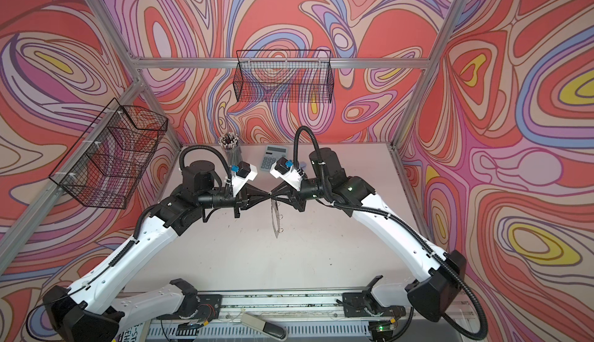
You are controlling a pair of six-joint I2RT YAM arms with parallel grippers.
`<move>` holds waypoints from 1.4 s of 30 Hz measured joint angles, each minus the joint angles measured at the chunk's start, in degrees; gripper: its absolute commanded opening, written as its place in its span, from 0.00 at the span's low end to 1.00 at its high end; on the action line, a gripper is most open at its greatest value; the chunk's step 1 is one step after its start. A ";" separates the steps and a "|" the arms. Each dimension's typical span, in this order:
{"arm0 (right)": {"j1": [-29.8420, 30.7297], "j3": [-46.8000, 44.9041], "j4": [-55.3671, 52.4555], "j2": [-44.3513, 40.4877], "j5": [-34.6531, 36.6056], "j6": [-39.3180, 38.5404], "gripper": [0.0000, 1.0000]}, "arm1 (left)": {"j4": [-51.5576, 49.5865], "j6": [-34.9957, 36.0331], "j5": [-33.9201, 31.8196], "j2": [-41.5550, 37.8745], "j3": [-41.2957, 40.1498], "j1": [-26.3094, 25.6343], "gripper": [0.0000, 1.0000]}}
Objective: Attach keys to a key ring
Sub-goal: Insert the key into the keyring.
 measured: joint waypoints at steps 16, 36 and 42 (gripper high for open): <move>-5.03 -10.88 21.62 -6.43 -7.76 15.19 0.24 | 28.35 -13.64 -2.34 -3.52 -10.99 -0.09 0.00; -5.05 -16.98 38.40 -5.68 -9.35 25.55 0.32 | 47.50 -25.77 -1.46 -1.88 -15.58 -0.09 0.00; -5.05 -23.08 39.67 -6.93 -8.13 25.59 0.38 | 47.47 -26.12 -1.03 -1.90 -15.41 -0.09 0.00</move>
